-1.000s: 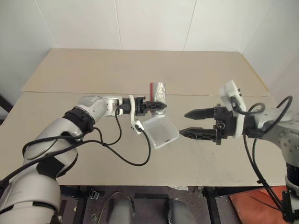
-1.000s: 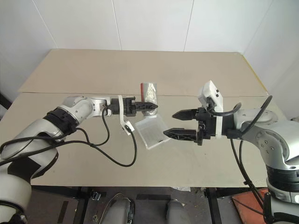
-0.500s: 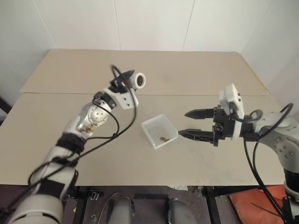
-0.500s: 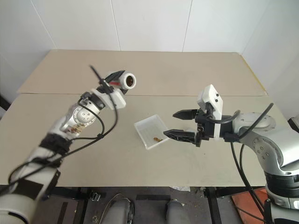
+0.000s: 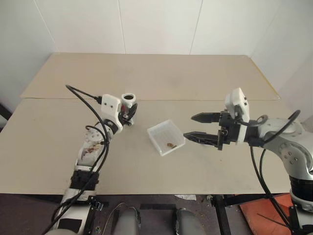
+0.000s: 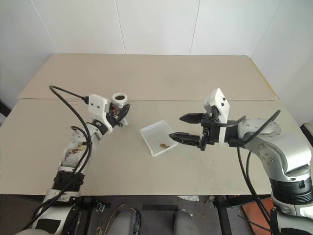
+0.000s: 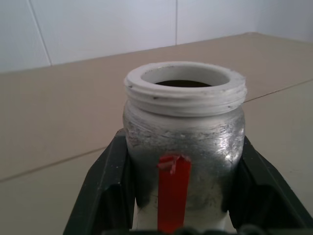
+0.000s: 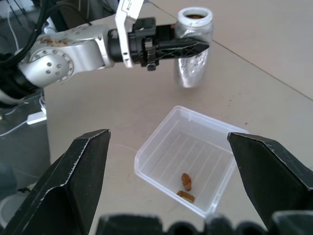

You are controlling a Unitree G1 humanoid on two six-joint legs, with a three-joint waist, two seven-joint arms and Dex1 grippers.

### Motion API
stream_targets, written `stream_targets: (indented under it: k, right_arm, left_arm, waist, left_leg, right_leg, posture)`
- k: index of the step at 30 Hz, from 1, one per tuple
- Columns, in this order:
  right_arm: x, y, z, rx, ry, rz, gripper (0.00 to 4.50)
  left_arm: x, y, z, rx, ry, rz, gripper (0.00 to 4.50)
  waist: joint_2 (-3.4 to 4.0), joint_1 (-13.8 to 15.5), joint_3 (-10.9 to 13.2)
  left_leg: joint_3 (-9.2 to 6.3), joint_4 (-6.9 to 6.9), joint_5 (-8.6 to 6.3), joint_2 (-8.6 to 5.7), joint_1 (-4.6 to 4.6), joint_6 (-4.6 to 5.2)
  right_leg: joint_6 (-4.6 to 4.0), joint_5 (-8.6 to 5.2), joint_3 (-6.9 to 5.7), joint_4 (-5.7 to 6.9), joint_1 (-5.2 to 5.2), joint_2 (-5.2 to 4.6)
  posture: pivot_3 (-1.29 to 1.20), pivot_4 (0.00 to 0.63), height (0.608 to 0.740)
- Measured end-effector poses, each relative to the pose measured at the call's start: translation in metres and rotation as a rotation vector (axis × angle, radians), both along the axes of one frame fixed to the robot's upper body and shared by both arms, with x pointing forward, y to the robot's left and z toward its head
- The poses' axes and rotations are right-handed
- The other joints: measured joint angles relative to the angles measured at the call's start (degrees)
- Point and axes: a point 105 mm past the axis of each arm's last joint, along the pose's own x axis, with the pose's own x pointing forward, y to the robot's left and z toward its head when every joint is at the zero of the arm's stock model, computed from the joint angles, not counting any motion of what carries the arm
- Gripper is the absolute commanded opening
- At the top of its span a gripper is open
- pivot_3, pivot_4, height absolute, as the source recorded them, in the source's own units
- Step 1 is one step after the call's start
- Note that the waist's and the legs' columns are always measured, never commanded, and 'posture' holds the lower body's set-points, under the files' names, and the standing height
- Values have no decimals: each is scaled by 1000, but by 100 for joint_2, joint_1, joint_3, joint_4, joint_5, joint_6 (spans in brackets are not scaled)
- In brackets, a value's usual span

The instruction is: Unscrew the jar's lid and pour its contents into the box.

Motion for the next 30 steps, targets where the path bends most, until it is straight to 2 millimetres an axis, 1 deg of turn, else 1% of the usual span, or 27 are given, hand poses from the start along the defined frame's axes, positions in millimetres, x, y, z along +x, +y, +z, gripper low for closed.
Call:
stream_targets:
  k: [2,6,8,9,12,13,14,15,17,19,20,22,24,25,27,30]
  right_arm:
    - [0,1,0,4,-6,0,4451]
    - [1,1,1,6,-9,-2,4451]
    - [1,1,1,6,-13,-2,4500]
    - [1,1,1,6,-14,-3,4500]
    - [1,1,1,5,-18,-5,4500]
    - [1,1,1,5,-19,-5,4500]
    - [1,1,1,5,-21,-5,4500]
    - [2,1,2,6,-23,-5,4500]
    - [2,1,2,4,-27,-5,4500]
    - [2,1,1,3,-27,-6,4500]
    - [2,1,1,2,-26,-5,4500]
    - [2,-2,-1,-8,-18,-12,4500]
    - [1,-4,-4,-21,-14,-16,4500]
    - [1,-7,-5,-32,-14,-24,4500]
    - [1,-11,-8,-49,-16,-29,4500]
    - [1,-16,-9,-68,-28,-28,4500]
  left_arm:
    - [-2,-1,-5,-21,-5,-2,1981]
    - [-7,-3,-22,-38,-10,-10,1981]
    - [-9,-3,-24,-27,-21,-10,2723]
    - [-10,-2,-27,-20,-16,-7,2945]
    - [-18,2,-50,5,47,6,3969]
    - [-20,3,-55,10,62,10,4327]
    - [-22,5,-58,17,71,15,4481]
    - [-23,8,-58,27,74,16,4481]
    - [-29,14,-50,51,58,8,4481]
    - [-44,26,-42,103,63,-42,4481]
    - [-54,32,-40,129,77,-80,4481]
    - [-80,46,-38,195,128,-178,4481]
    - [-107,55,-31,235,179,-304,4481]
    - [-116,60,-23,248,186,-353,4481]
    - [-136,69,-1,275,170,-469,4481]
    - [-160,79,30,299,141,-626,4481]
  waist:
    - [0,7,0]
    - [0,8,0]
    - [1,10,-1]
    - [1,8,-2]
    - [0,-3,-3]
    - [0,-1,-3]
    - [0,0,-3]
    - [0,0,-3]
    - [0,-6,-3]
    - [1,-62,-4]
    - [1,-92,-3]
    - [3,-130,-4]
    - [2,-136,-3]
    - [3,-132,-3]
    - [3,-97,-4]
    - [3,-89,-4]
  left_leg:
    - [0,0,0,0,1,0]
    - [2,-2,0,0,1,0]
    - [2,-3,0,0,5,0]
    - [3,-4,0,0,8,0]
    - [4,-6,0,0,10,0]
    - [3,-6,0,0,9,0]
    - [3,-7,0,0,9,0]
    - [3,-7,0,0,9,0]
    - [4,-7,0,1,9,0]
    - [8,-15,0,4,10,0]
    - [9,-18,0,5,10,0]
    - [12,-22,0,7,15,0]
    - [14,-22,-1,11,17,0]
    - [15,-22,-1,11,22,0]
    - [15,-22,-1,11,27,0]
    - [19,-23,-1,12,25,-1]
  right_leg:
    - [0,0,0,-1,0,0]
    - [-1,0,2,-1,-1,0]
    - [-1,0,3,-1,1,0]
    - [-1,0,5,-2,5,0]
    - [-1,0,6,-2,4,1]
    - [-1,0,5,-1,3,1]
    - [-1,0,5,-1,3,1]
    - [-1,0,5,-1,3,1]
    - [-1,0,6,-2,2,1]
    - [-1,0,14,0,-6,1]
    - [-2,0,15,0,-7,2]
    - [-3,-1,17,-1,-8,2]
    - [-5,-2,14,1,-5,3]
    - [-5,-3,14,-1,-2,1]
    - [-7,-4,6,-6,6,0]
    - [-7,-6,6,-9,5,2]
  posture:
    - [0,150,740]
    - [0,150,740]
    - [0,150,740]
    - [0,150,740]
    - [0,150,740]
    - [0,150,740]
    - [0,150,740]
    - [0,150,740]
    - [0,150,740]
    - [0,150,740]
    - [0,150,740]
    - [0,150,740]
    - [0,150,740]
    - [0,150,740]
    - [0,150,740]
    - [0,150,740]
